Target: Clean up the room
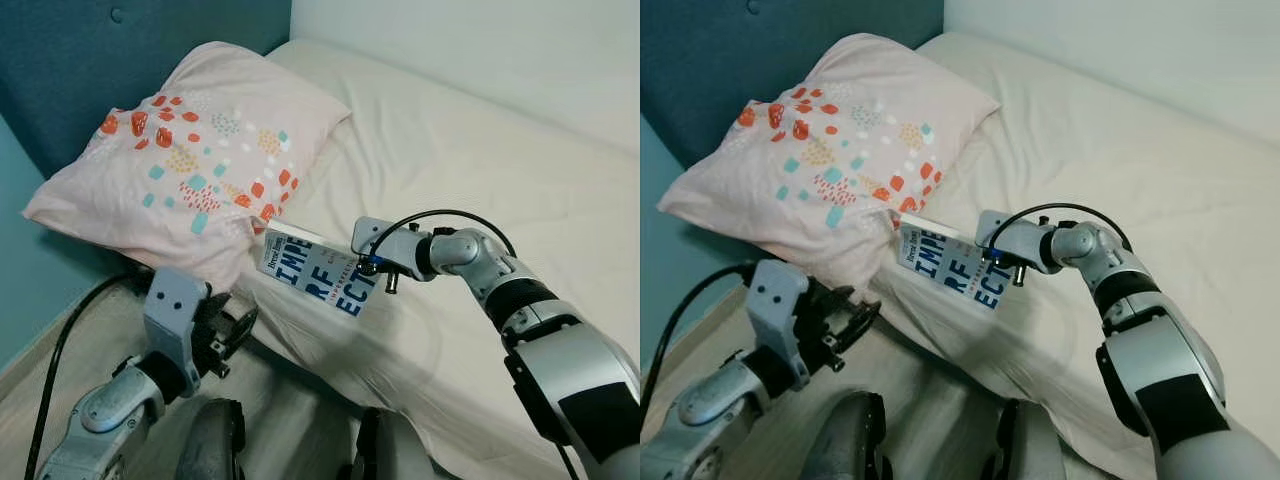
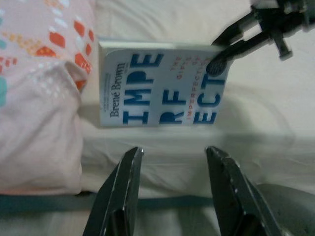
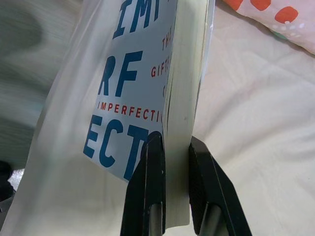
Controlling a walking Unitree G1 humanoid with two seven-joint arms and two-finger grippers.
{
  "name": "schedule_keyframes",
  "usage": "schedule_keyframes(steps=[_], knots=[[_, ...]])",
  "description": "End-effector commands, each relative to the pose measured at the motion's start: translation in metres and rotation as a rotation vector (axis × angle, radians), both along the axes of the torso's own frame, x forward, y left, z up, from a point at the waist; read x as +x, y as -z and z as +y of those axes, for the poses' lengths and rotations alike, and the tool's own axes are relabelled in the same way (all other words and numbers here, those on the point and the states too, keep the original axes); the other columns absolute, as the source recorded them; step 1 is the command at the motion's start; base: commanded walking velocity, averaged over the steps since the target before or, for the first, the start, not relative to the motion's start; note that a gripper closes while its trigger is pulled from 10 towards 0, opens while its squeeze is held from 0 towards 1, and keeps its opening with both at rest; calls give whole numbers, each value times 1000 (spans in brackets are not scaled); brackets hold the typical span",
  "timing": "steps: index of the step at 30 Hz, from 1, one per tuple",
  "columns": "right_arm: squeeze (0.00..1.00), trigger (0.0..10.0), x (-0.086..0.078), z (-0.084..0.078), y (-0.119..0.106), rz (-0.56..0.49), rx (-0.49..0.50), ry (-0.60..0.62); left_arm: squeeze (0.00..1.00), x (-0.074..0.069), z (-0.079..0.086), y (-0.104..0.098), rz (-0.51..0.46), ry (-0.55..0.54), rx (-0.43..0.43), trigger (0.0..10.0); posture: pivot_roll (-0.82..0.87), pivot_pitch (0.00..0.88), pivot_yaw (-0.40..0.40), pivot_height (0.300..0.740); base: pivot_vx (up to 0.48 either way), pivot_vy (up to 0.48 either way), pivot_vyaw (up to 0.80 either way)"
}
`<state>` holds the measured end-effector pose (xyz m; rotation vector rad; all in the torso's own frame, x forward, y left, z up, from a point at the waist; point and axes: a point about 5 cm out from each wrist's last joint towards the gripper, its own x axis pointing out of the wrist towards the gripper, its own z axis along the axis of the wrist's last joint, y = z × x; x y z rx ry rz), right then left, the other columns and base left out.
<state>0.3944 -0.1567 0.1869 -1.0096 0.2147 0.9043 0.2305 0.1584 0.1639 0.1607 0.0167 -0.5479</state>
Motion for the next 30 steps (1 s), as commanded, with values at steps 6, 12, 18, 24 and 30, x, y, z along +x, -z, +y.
schedule_keyframes(steps=[6,12,18,24,30], knots=[[35,10000,0,-2,-1,-3,-6,0,0,-4,-3,3,-1,40,66,10000,227,271,-149,601,0,0,0],[643,10000,0,-4,-1,-2,-12,10,0,-3,-2,3,-1,41,68,10000,224,265,-146,601,0,0,0],[0,10000,1,-6,-1,-1,-21,17,0,-2,-3,3,-1,45,67,10000,220,260,-143,601,0,0,0],[0,10000,3,-10,-9,-33,-46,31,0,2,-3,2,-9,52,66,10000,209,248,-139,601,0,0,0],[0,10000,7,-15,-23,-97,-92,48,0,7,-4,1,-20,59,68,10000,199,235,-136,601,0,0,0]])
